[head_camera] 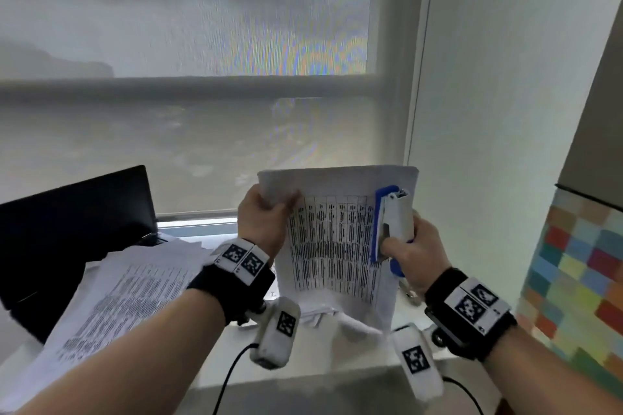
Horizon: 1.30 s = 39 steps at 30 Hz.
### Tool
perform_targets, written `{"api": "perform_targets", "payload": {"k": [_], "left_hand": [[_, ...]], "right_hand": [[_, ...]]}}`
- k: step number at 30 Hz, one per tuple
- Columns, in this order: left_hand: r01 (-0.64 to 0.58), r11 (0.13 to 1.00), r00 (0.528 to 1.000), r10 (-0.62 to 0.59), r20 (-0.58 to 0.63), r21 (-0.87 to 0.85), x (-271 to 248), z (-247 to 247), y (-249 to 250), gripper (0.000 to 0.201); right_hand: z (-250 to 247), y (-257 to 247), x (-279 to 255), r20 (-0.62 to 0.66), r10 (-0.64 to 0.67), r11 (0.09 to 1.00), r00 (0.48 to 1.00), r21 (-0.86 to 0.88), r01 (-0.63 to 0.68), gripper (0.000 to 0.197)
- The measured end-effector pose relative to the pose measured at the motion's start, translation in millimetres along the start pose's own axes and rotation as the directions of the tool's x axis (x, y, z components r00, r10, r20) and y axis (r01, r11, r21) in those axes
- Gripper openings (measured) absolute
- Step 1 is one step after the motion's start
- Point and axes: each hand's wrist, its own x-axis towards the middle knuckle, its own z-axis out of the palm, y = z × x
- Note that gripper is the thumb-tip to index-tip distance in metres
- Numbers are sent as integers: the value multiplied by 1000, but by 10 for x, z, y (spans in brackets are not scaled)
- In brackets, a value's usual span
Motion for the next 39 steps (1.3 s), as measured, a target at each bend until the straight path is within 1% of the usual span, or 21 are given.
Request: {"api": "perform_targets", "payload": {"k": [2, 4, 7, 10, 12, 14, 16, 18, 20, 23, 24, 26, 28, 30, 33, 34, 36, 37, 38, 39], "left_hand": [[-27, 999, 1000, 27, 14, -30, -65, 68, 54, 17], [-47, 998, 998, 49, 48, -35, -108, 115, 33, 17], [-25, 999, 999, 24, 23, 24, -116, 114, -80, 18], [-10, 1000, 1000, 10, 15, -17, -110, 110, -50, 19], [-28, 998, 999, 29, 20, -52, -101, 142, 19, 19], [-46, 999, 997, 46, 68, -4, -98, 179, 58, 24], [-6, 994, 984, -13, 179, 106, -121, 217, -1, 35], [50, 984, 974, -86, 211, 169, -183, 245, -64, 36], [87, 981, 976, -119, 185, 173, -190, 249, -143, 38], [137, 986, 985, -145, 88, 93, -212, 253, -160, 34], [140, 987, 988, -144, 50, 81, -221, 257, -177, 32], [118, 991, 992, -120, 25, 70, -243, 261, -184, 27], [110, 992, 993, -112, 38, 55, -251, 271, -200, 22], [117, 991, 990, -121, 77, 59, -213, 267, -290, 20], [92, 986, 978, -115, 175, 136, -152, 242, -436, 15], [84, 983, 974, -115, 197, 160, -135, 232, -464, 15], [89, 976, 971, -130, 200, 199, -134, 208, -428, 21], [90, 973, 972, -132, 195, 213, -133, 196, -396, 22], [86, 972, 972, -130, 194, 219, -140, 188, -360, 21], [87, 972, 972, -131, 194, 218, -137, 180, -348, 20]], "right_hand": [[7, -49, -13, 0, -36, 999, 999, 6, 36, 29], [20, -85, -29, 6, -75, 997, 997, -5, 75, 26], [6, -26, -19, 9, -70, 998, 998, -5, 70, 29], [-22, 15, -7, 16, -62, 997, 998, -33, 63, 31], [-41, -10, -6, -12, -98, 994, 995, -54, 97, 30], [-67, -21, -3, -36, -122, 991, 992, -65, 120, 32], [-90, -4, -17, -17, -93, 993, 996, -79, 91, 33], [-123, 32, -49, -2, -63, 990, 998, -123, 63, 27], [-165, 70, -60, -13, -63, 985, 998, -163, 60, 22], [-223, 138, -45, -48, -50, 992, 998, -121, 44, 30], [-234, 161, -37, -48, -43, 994, 998, -105, 38, 32], [-243, 176, -30, -37, -43, 994, 998, -100, 39, 28], [-246, 172, -34, -27, -48, 994, 998, -102, 45, 24], [-248, 174, -33, -25, -38, 996, 999, -87, 36, 23], [-256, 188, -25, -24, -43, 994, 999, -105, 40, 25], [-258, 188, -26, -19, -43, 992, 999, -118, 41, 25], [-255, 174, -18, -10, -45, 991, 999, -130, 43, 23], [-258, 161, 2, -16, -55, 987, 998, -150, 52, 23], [-271, 139, 47, -43, -73, 975, 996, -212, 63, 24], [-291, 91, 114, -93, -103, 948, 990, -311, 69, 24]]}}
